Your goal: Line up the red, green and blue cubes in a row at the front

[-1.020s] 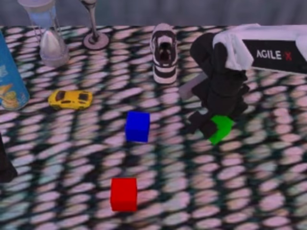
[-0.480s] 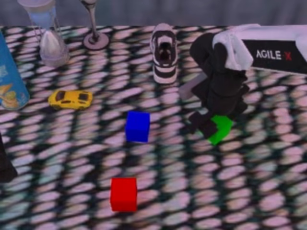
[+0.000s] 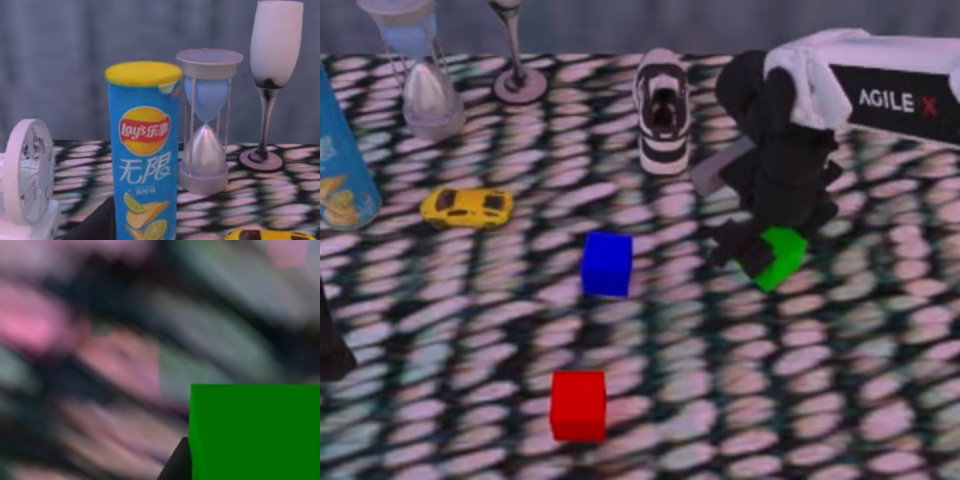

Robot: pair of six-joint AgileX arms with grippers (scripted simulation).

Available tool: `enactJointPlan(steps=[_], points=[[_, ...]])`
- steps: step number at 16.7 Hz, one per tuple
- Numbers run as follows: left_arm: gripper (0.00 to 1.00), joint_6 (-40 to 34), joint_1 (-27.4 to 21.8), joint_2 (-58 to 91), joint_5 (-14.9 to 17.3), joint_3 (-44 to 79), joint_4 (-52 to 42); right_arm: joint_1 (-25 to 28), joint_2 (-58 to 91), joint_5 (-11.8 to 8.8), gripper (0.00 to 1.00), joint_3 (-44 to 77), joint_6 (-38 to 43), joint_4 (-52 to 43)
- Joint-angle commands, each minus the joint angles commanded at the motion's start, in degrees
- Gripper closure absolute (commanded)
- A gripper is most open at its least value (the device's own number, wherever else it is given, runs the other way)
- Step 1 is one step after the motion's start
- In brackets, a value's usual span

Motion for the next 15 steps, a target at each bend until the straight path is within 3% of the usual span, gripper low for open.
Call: enactJointPlan(steps=[5,11,15], points=[[0.0,0.0,0.0,0.0,0.0,0.0,0.0,0.2,-3.3,0.0,1.0,5.0,0.0,-8.6],[0.0,0.0,0.0,0.0,0.0,0.0,0.0,0.4,-3.3,0.0,1.0,4.9,0.8,-8.7],[0.0,0.0,0.0,0.0,0.0,0.0,0.0,4.5,-5.0,0.0,1.0,2.9,9.2,-8.3]])
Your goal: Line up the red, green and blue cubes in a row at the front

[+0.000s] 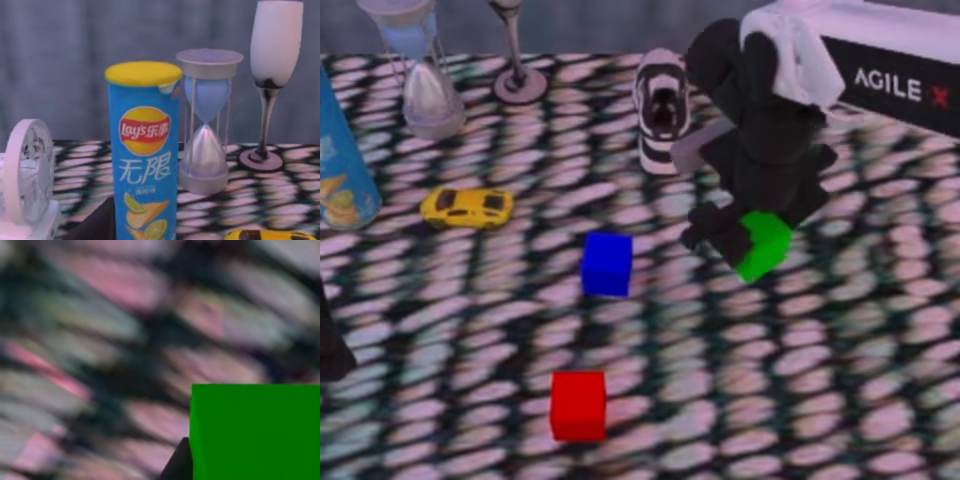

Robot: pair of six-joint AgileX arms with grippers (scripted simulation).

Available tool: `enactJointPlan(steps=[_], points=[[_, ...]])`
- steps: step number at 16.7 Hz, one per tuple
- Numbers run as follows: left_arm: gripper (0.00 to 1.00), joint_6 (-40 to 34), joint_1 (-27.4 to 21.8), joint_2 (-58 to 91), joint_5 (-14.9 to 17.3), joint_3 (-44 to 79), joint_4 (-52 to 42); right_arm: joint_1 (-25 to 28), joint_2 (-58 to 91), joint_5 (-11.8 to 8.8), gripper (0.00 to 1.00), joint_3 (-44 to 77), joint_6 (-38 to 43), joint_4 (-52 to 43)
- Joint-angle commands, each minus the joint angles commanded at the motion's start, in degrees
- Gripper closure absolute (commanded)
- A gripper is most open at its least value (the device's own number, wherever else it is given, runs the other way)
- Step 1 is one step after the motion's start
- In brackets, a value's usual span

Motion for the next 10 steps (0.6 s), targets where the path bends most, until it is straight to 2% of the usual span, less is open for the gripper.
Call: enactJointPlan(steps=[10], points=[[0.0,0.0,0.0,0.0,0.0,0.0,0.0,16.9,-9.5,-0.2,1.0,-13.1,46.1,2.1]])
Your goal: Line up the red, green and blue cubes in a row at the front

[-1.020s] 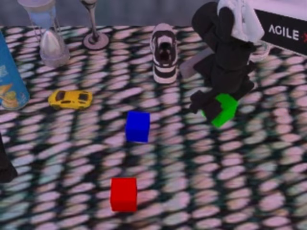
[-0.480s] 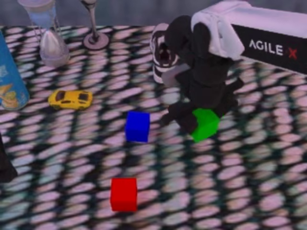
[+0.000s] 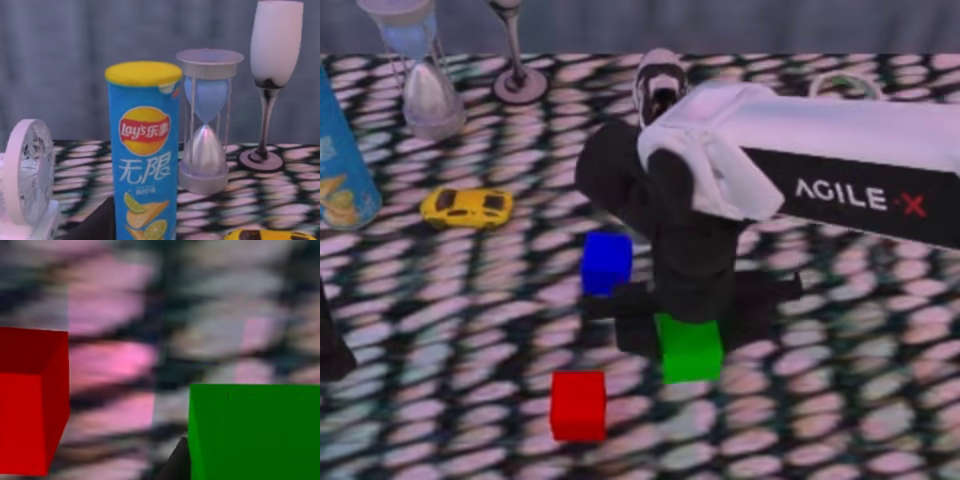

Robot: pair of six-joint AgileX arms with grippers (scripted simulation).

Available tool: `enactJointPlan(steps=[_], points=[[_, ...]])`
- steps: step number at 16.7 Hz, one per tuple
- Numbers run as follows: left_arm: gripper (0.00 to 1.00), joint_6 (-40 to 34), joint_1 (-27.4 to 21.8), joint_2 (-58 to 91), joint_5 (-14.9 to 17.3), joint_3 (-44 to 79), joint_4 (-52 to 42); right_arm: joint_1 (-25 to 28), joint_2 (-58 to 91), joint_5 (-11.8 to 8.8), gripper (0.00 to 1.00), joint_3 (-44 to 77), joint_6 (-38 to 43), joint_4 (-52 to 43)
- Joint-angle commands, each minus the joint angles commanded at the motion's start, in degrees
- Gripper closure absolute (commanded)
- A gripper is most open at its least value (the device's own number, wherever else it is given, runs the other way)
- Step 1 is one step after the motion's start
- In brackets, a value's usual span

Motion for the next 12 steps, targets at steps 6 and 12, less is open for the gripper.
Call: enactJointPlan(steps=[6,12], points=[[0.0,0.0,0.0,0.0,0.0,0.0,0.0,4.3,-3.9,0.1,1.0,-3.7,9.3,1.5],[0.0,0.0,0.0,0.0,0.0,0.0,0.0,4.3,-2.8,0.1,1.0,-5.1,9.2,3.8]])
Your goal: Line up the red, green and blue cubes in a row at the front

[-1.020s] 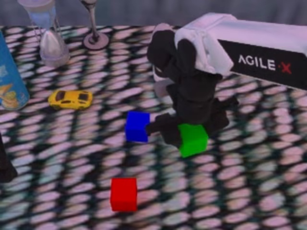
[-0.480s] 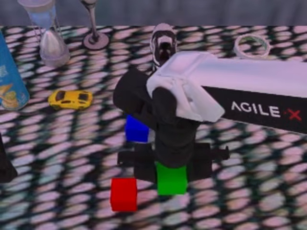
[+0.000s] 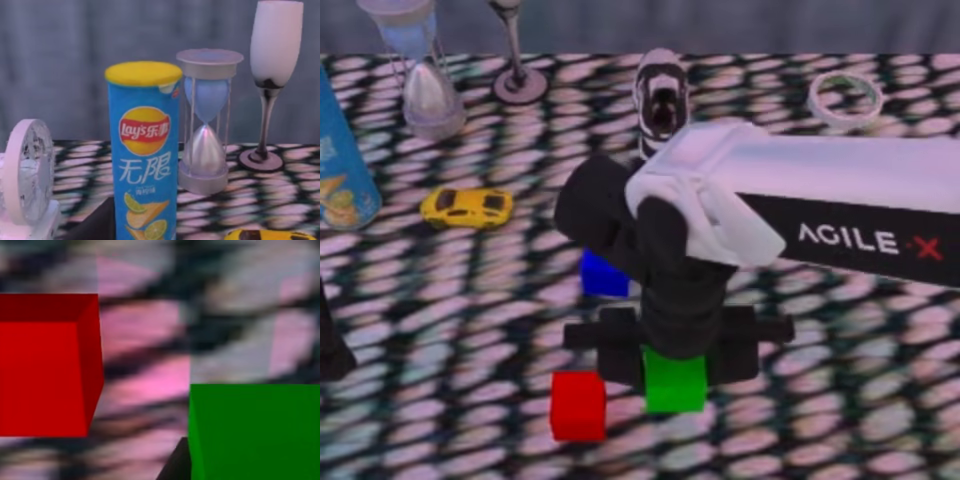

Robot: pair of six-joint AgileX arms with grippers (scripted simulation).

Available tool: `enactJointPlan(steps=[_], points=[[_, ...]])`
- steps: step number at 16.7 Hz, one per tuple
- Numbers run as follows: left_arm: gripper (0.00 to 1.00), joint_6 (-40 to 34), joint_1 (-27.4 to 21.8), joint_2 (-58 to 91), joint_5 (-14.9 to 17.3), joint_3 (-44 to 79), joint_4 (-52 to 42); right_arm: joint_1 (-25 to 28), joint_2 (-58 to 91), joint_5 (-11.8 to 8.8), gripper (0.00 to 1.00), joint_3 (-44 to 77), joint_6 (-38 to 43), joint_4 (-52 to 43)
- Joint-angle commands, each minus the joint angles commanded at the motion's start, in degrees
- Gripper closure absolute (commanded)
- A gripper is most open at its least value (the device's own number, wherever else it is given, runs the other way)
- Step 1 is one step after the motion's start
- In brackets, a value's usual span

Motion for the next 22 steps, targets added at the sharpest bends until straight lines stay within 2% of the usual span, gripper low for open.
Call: enactJointPlan(steps=[5,10,22], points=[[0.0,0.0,0.0,0.0,0.0,0.0,0.0,0.2,3.8,0.0,1.0,-6.1,0.3,10.4],[0.0,0.0,0.0,0.0,0.0,0.0,0.0,0.3,4.5,0.1,1.0,-7.1,0.4,11.7],[0.0,0.0,0.0,0.0,0.0,0.0,0.0,0.3,4.5,0.1,0.1,-7.1,0.4,11.7]])
